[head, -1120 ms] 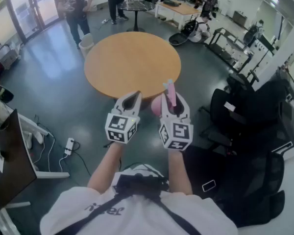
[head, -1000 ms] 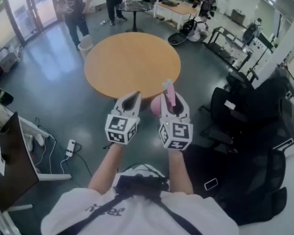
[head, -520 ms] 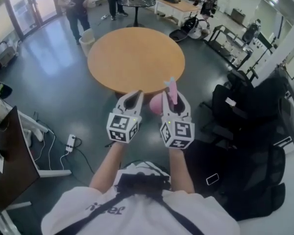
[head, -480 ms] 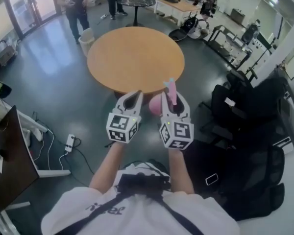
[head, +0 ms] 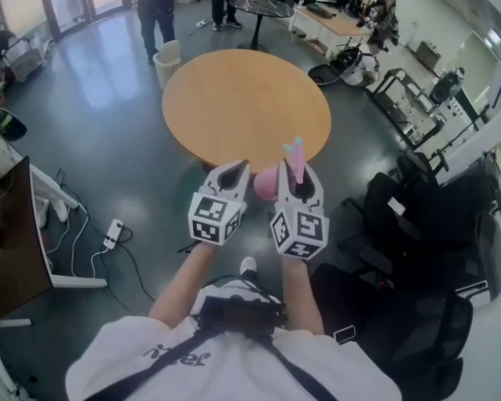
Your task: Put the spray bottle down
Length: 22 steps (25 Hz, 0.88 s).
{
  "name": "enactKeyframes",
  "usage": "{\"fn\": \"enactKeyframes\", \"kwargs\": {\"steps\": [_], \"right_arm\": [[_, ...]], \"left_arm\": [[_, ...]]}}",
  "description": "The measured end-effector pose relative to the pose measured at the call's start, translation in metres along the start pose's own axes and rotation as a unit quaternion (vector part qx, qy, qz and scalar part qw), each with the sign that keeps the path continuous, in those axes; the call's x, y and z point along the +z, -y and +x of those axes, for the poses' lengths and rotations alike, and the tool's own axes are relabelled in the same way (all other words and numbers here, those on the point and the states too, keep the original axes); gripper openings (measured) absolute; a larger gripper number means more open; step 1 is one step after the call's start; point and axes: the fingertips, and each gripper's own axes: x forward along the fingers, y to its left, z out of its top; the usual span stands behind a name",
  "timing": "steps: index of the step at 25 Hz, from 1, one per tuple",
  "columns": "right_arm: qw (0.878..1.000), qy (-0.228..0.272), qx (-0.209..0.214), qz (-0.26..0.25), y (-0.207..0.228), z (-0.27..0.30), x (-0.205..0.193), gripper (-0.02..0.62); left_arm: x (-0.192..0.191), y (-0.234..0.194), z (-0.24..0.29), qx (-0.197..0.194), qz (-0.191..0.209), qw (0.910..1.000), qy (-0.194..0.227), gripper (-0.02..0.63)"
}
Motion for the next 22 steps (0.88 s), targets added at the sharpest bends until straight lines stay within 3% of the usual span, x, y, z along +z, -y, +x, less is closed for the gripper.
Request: {"fn": "enactKeyframes", "kwargs": {"steps": [9, 18, 22], "right_arm": [[0.999, 0.030, 0.031, 0.012, 0.067, 0.082, 0.022, 0.163], [0.997, -0.027, 0.065, 0.034, 0.089, 0.132, -0.025, 0.163], [0.997, -0.030, 0.066, 0.037, 0.092, 0.164, -0.031, 0.163]], "left_arm": [[0.020, -0.019, 0.096, 0.033, 0.016, 0.9992, 0.014, 0.009], [-0.010, -0.043, 0.141, 0.074, 0.004, 0.9968, -0.030, 0.009], [-0.013, -0.062, 0.172, 0.068, 0.002, 0.9971, -0.034, 0.009]]}}
